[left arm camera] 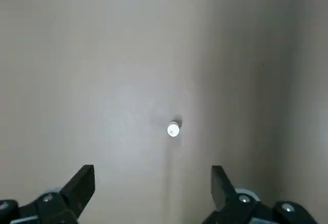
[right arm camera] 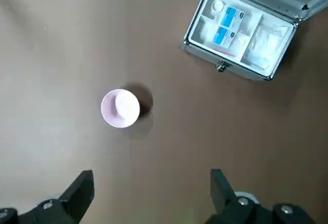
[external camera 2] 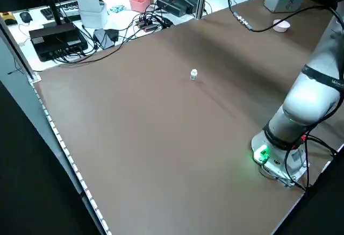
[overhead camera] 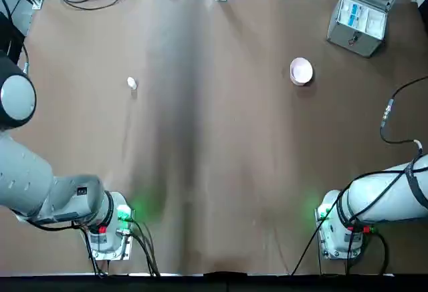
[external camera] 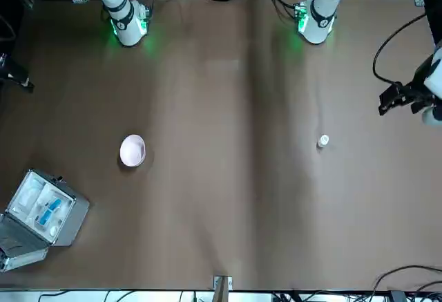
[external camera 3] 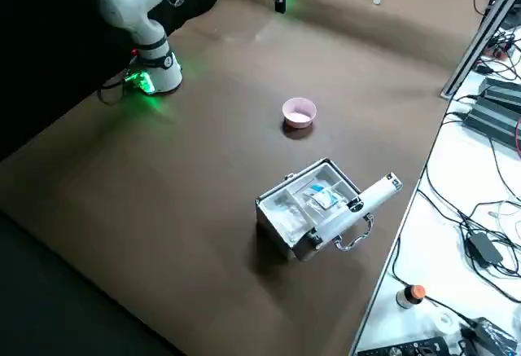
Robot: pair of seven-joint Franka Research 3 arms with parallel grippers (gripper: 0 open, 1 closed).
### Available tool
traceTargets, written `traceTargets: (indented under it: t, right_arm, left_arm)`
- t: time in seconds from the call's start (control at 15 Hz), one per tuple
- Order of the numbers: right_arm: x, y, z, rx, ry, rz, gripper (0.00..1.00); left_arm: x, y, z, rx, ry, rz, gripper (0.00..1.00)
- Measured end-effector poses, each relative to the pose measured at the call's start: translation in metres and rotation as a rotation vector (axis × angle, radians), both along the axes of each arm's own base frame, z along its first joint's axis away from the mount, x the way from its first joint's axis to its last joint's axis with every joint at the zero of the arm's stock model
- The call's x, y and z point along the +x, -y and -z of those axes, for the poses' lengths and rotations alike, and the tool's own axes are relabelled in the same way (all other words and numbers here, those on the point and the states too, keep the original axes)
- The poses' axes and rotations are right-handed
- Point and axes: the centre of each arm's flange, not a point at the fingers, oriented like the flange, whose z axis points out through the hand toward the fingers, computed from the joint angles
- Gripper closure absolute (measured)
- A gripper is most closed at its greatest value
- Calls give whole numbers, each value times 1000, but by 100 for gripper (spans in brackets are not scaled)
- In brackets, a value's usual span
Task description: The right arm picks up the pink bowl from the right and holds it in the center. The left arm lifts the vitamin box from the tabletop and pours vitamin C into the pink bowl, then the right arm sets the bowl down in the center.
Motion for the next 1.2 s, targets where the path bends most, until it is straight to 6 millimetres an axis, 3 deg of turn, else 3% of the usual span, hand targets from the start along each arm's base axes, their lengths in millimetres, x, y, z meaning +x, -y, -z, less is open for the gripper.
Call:
traceTargets:
  t: [0.27, 0.4, 0.6, 0.8, 0.93, 1.0, 1.2]
  right_arm:
    - [3, -6, 34, 5, -69, -10, 0]
    - [9, -10, 61, 6, -110, -15, 0]
    - [21, -20, 108, 10, -163, -26, 0]
    - [29, -30, 173, 79, -210, -11, 0]
    - [33, -34, 222, 89, -250, -4, 0]
    - [38, -42, 261, 85, -290, -8, 1]
    - [48, -53, 313, 70, -325, -16, 6]
  left_arm:
    - [15, -28, 28, -6, -39, 56, 0]
    - [24, -49, 40, -12, -37, 82, 0]
    - [36, -61, 54, -40, -25, 130, 0]
    - [41, -94, 70, -189, -15, 194, 0]
    - [42, -134, 85, -303, 18, 250, 0]
    - [42, -166, 101, -390, 54, 295, 0]
    - [42, -202, 128, -561, 140, 354, 0]
